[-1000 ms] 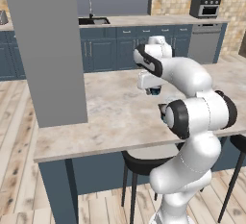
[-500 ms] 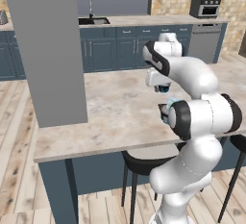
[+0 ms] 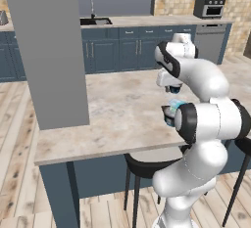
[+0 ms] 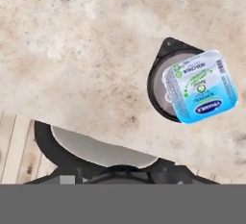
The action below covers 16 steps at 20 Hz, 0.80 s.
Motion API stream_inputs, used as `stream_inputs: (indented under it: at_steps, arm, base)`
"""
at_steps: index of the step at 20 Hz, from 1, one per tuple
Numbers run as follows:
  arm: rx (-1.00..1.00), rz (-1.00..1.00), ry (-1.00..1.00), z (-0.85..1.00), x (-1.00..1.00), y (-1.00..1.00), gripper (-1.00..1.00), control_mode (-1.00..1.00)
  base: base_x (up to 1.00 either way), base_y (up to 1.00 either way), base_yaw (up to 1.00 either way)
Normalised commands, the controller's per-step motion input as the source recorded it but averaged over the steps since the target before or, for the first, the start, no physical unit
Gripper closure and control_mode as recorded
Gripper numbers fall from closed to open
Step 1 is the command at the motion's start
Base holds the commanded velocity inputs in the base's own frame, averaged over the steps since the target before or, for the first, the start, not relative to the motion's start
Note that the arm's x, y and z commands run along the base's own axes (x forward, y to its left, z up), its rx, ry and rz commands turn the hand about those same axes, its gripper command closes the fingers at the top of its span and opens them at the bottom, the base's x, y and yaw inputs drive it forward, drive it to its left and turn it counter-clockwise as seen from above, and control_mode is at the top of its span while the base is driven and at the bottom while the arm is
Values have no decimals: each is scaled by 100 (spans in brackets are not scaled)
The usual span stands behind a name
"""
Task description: Stack the yogurt containers by placing the smaller containers on top of the larger containers.
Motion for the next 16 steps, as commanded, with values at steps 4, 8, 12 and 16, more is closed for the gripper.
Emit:
stream_inputs:
  at_steps: [4, 8, 12, 16]
  arm:
    - [-1, -8, -10, -16, 0, -23, 100, -100]
    - [-1, -11, -6, -15, 9, -17, 100, -100]
    - [-3, -12, 0, -10, 17, -17, 100, -100]
    - [-3, -11, 0, -11, 21, -15, 100, -100]
  base:
    - [0, 0, 0]
    - [0, 0, 0]
    - [0, 0, 0]
    - [0, 0, 0]
